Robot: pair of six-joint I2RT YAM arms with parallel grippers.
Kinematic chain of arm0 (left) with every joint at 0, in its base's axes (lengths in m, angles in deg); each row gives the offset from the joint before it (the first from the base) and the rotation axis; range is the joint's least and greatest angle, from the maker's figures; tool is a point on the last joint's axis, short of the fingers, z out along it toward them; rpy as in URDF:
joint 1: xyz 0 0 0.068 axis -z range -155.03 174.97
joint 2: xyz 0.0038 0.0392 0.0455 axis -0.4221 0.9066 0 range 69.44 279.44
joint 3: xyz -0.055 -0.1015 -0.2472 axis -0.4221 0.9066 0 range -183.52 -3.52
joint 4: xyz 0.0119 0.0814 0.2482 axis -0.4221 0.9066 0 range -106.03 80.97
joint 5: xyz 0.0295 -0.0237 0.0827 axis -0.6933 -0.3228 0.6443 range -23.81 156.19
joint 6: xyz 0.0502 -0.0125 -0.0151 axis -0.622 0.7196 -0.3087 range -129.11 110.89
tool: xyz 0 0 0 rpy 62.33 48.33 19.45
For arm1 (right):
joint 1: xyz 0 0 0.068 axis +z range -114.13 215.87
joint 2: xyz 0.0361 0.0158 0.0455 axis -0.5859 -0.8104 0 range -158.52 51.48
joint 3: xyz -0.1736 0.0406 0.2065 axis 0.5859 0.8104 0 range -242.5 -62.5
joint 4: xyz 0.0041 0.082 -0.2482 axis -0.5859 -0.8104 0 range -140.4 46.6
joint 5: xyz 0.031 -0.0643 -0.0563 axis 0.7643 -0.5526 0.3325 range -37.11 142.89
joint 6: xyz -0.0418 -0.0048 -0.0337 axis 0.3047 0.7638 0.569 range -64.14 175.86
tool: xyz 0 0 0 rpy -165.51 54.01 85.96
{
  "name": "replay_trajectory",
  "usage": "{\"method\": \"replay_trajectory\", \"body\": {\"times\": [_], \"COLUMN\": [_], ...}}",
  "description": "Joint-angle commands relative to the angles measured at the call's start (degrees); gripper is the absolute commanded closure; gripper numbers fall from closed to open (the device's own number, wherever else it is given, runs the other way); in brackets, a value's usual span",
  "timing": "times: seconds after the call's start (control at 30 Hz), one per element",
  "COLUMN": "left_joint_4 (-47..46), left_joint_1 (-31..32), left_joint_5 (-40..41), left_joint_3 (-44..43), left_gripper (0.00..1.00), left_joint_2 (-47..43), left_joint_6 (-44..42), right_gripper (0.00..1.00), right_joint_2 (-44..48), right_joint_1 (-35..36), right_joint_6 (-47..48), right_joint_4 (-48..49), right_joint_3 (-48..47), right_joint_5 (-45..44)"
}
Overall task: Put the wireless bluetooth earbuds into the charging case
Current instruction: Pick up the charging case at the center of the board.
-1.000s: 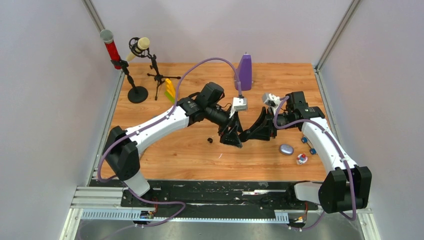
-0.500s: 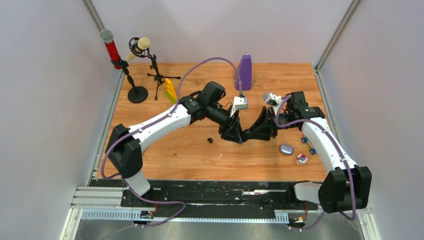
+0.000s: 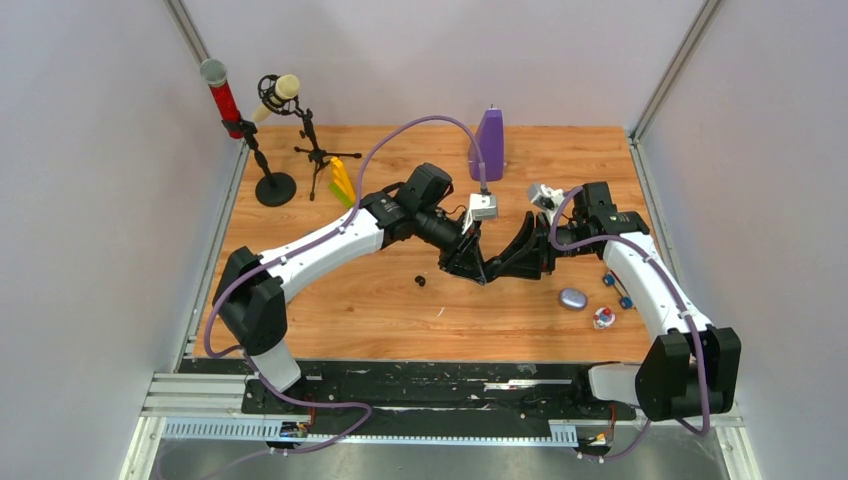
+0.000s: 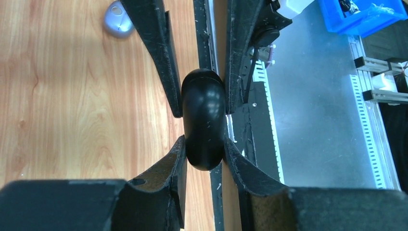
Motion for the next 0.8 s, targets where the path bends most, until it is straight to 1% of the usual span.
{"method": "replay_trajectory", "body": {"times": [0.0,0.03,0.07,0.1,0.2,0.33,0.43,0.5,0.6,0.7,0.73,0.77], "left_joint_4": [-1.76,-1.71,-1.78,-1.69,-1.62,-1.5,-1.45,-1.48,-1.49,-1.49,-1.53,-1.51], "left_joint_1": [0.06,0.06,0.1,0.07,0.06,0.06,0.06,0.06,0.04,0.06,0.06,0.06], "left_joint_5": [1.28,1.38,1.63,1.86,2.2,2.32,2.35,2.33,2.27,2.27,2.27,2.31], "left_joint_3": [-2.32,-2.26,-2.15,-2.09,-1.76,-1.56,-1.57,-1.52,-1.42,-1.5,-1.55,-1.58], "left_gripper": [0.86,0.87,0.87,0.87,0.86,0.86,0.86,0.86,0.86,0.86,0.86,0.86], "left_joint_2": [-0.71,-0.88,-1.28,-1.48,-2.26,-2.81,-2.98,-2.91,-2.82,-2.9,-2.9,-2.97], "left_joint_6": [-0.74,-0.85,-0.94,-0.99,-1.38,-1.55,-1.64,-1.53,-1.55,-1.5,-1.49,-1.5], "right_gripper": [0.58,0.49,0.44,0.41,0.34,0.33,0.37,0.42,0.58,0.71,0.74,0.74], "right_joint_2": [-0.07,-0.15,-0.26,-0.4,-1.19,-1.92,-2.46,-2.56,-2.65,-2.61,-2.67,-2.65], "right_joint_1": [0.22,0.17,0.21,0.18,0.17,0.13,-0.01,0.0,0.05,-0.02,-0.01,-0.02], "right_joint_6": [0.65,0.65,0.65,0.65,0.56,0.5,0.24,0.08,-0.05,0.12,0.19,0.25], "right_joint_4": [0.34,0.32,0.34,0.35,0.3,0.44,0.41,0.41,0.43,0.48,0.49,0.44], "right_joint_3": [-2.08,-2.08,-2.13,-2.16,-2.38,-2.59,-2.84,-2.95,-2.97,-2.87,-2.83,-2.74], "right_joint_5": [3.73,3.53,3.21,3.0,2.44,1.19,1.22,1.65,2.01,1.7,1.79,1.84]}}
